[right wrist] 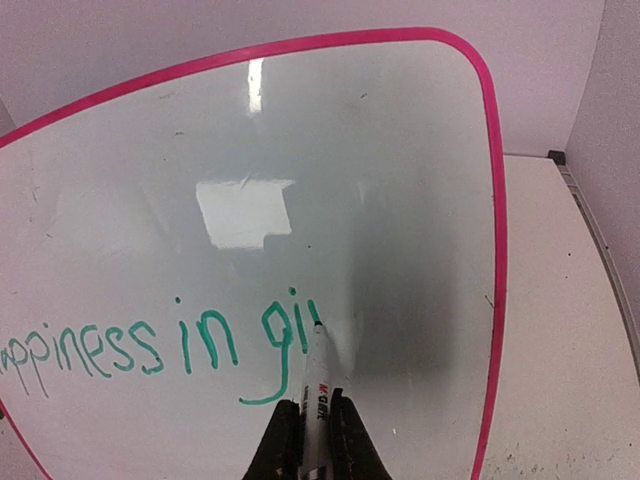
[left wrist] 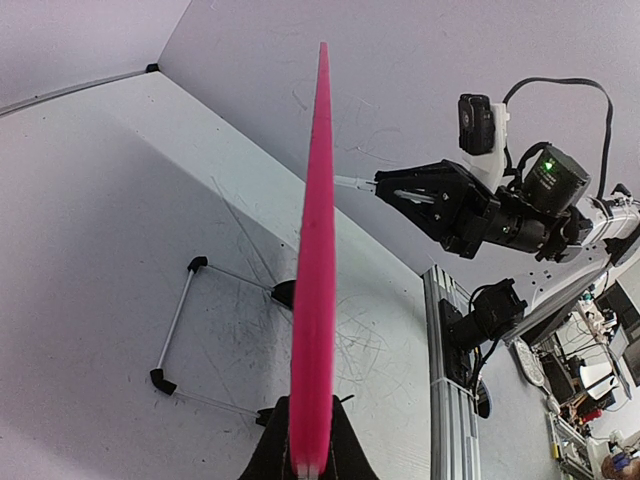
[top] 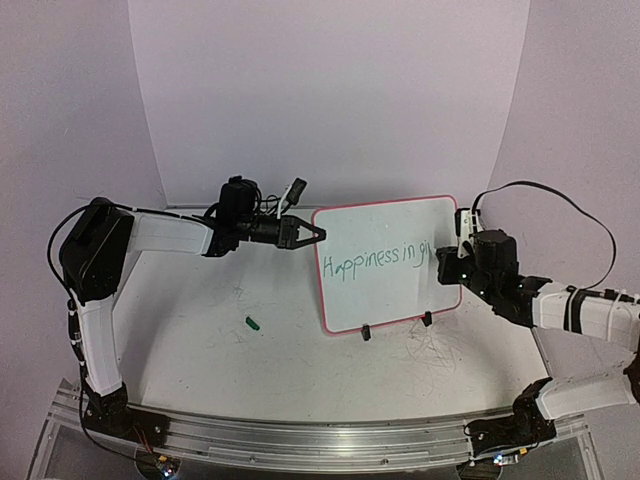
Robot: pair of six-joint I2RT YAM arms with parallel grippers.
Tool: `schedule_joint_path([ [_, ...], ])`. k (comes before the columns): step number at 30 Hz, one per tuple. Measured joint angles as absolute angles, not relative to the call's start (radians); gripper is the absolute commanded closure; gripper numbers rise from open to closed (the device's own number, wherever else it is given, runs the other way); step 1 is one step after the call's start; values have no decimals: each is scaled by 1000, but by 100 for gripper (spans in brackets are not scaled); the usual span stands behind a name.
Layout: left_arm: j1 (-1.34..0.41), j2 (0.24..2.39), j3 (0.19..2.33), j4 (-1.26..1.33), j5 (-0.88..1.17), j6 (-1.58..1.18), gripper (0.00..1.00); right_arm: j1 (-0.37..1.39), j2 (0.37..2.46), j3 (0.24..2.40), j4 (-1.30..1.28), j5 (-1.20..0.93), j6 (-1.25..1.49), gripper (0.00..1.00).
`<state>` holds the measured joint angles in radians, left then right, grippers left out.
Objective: Write a sentence on the whiteboard
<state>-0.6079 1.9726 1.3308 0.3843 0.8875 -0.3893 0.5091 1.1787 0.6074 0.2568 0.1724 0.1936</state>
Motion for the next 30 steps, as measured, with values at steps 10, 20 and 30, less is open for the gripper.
schedule_joint_path([
  [10, -608, 1972, 1331, 384, 888, -389, 100, 509, 1161, 587, 222, 174, 207, 100],
  [20, -610, 1972, 1331, 384, 887, -390, 100, 509, 1184, 601, 245, 209, 200, 100],
  [30, -613, 1967, 1331, 384, 886, -390, 100, 509, 1217, 633, 287, 236, 186, 100],
])
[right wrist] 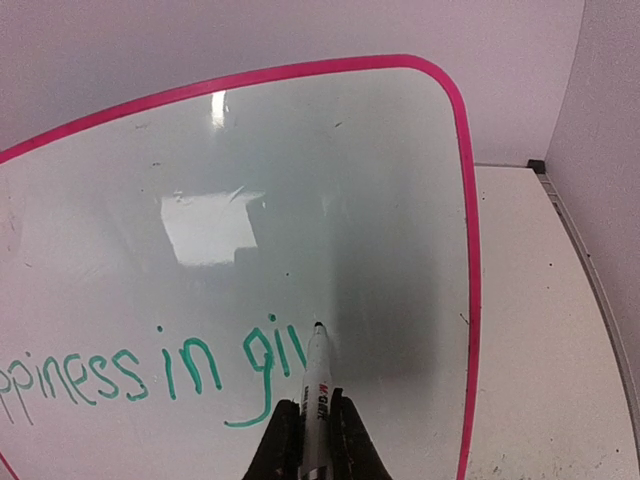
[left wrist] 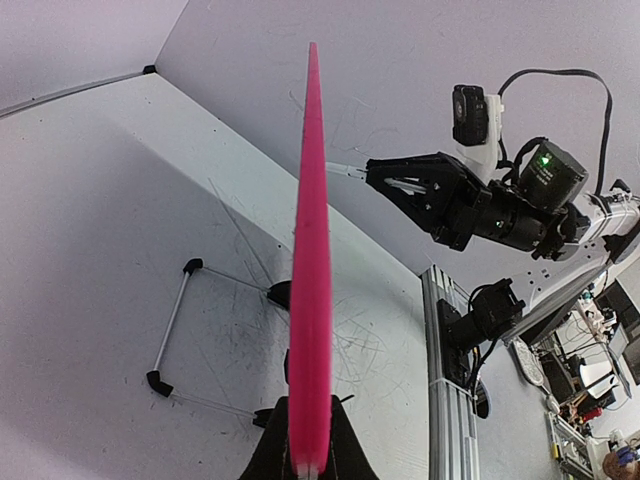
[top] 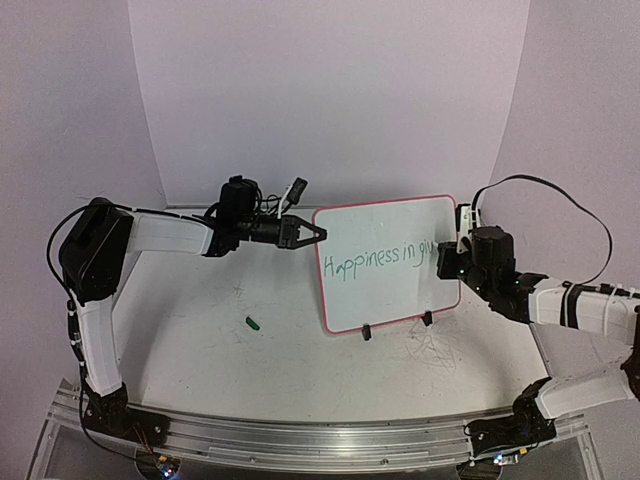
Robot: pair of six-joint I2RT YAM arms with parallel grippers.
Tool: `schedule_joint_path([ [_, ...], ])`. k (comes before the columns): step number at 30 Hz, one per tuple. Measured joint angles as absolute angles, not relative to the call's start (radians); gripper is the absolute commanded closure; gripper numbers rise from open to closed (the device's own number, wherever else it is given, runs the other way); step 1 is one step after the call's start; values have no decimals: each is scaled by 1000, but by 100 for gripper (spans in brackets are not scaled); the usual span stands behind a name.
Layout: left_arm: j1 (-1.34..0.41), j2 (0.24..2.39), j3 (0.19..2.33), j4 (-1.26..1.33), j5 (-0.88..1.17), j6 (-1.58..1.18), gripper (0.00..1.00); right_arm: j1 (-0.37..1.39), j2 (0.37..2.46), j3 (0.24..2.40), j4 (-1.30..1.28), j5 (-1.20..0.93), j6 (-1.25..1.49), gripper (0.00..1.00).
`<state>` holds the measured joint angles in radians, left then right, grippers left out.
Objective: Write a sentence on the whiteboard
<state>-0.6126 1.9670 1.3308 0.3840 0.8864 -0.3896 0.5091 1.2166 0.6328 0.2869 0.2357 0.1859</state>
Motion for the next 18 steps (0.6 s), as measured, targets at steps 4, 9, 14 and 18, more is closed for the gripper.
schedule_joint_path([
  [4, -614, 1965, 1331, 384, 886, -389, 100, 509, 1217, 636, 292, 240, 184, 100],
  [9, -614, 1964, 1331, 384, 886, -387, 100, 508, 1199, 635, 275, 220, 184, 100],
  [14, -615, 1964, 1331, 382, 886, -382, 100, 484, 1121, 619, 260, 142, 189, 100],
  [18, -615, 1964, 1331, 380, 886, -382, 100, 458, 1110, 619, 261, 111, 189, 100],
])
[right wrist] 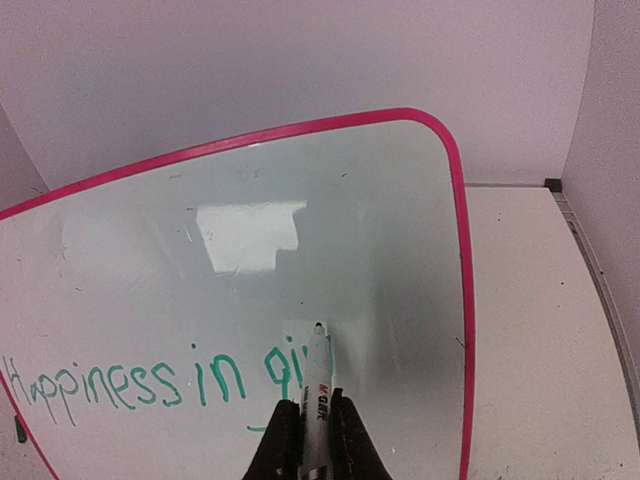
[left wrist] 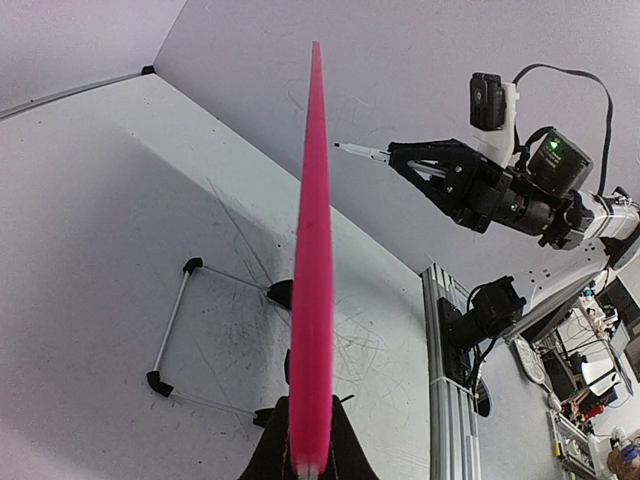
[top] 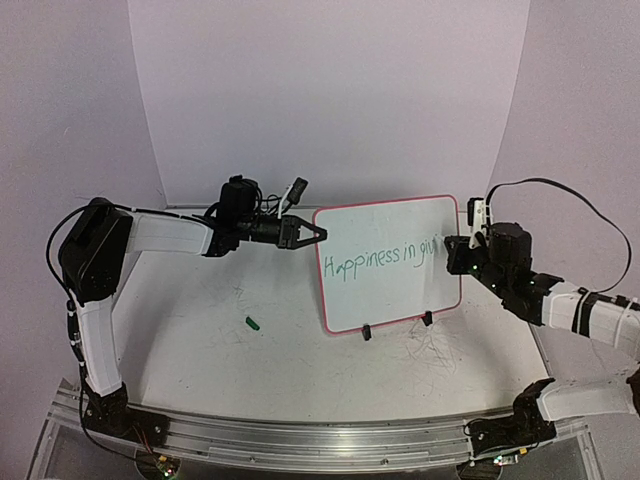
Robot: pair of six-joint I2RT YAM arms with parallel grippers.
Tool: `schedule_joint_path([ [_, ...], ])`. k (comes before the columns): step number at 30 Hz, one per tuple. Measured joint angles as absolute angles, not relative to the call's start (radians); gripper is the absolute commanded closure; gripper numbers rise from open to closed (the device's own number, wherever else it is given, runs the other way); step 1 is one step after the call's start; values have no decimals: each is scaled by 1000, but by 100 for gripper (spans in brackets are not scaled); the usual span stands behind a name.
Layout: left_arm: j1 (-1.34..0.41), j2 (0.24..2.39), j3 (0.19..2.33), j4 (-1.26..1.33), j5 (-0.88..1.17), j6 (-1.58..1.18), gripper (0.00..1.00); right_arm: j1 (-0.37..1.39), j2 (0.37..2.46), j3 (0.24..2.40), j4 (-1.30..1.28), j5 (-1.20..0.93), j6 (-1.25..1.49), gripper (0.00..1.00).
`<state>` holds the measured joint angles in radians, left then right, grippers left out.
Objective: Write a sentence on the whiteboard
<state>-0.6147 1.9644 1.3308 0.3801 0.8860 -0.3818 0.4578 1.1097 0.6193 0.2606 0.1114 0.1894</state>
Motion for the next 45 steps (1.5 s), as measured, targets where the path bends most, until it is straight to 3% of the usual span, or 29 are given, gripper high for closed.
schedule_joint_path([
  [45, -616, 1964, 1331, 376, 886, -375, 100, 432, 1139, 620, 265, 125, 201, 100],
])
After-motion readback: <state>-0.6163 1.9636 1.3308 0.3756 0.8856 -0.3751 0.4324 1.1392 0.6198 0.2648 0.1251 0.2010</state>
